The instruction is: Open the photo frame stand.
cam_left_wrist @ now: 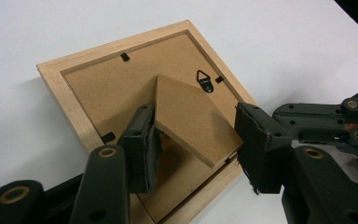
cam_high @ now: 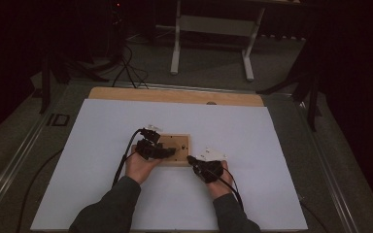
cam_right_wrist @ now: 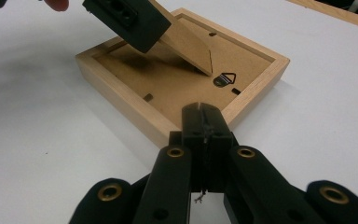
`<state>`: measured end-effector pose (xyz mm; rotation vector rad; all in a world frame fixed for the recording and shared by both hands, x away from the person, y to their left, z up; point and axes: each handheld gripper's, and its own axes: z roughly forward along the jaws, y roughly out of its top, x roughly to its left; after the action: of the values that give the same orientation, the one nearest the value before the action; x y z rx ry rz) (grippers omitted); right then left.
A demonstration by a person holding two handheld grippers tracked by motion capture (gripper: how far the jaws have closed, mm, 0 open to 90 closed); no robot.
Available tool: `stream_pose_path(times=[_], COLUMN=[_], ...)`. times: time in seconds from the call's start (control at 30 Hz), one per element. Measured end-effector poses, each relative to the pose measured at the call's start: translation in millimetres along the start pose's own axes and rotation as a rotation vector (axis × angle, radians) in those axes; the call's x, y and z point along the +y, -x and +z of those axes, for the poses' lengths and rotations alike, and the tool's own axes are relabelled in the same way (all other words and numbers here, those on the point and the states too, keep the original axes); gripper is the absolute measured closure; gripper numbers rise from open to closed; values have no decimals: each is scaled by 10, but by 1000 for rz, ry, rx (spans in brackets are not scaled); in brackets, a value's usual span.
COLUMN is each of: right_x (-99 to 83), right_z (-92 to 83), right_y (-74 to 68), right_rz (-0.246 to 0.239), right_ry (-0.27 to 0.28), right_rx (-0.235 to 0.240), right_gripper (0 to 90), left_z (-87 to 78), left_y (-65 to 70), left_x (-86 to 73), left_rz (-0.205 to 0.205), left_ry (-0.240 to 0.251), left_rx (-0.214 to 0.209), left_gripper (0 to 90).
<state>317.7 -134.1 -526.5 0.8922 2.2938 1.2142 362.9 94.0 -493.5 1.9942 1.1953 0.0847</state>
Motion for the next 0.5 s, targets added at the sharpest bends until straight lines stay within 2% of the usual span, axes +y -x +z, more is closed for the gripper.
stream_pose_path(times=[0.5], right_x=[1], right_z=[0], right_y=[-4], right_rz=[2], right_ry=[-1], right_rx=[0], right_gripper=[895], left_z=[33], left_y=[-47], left_x=[46], left_rz=[-49], left_ry=[9], left_rx=[-31], left_gripper=[492])
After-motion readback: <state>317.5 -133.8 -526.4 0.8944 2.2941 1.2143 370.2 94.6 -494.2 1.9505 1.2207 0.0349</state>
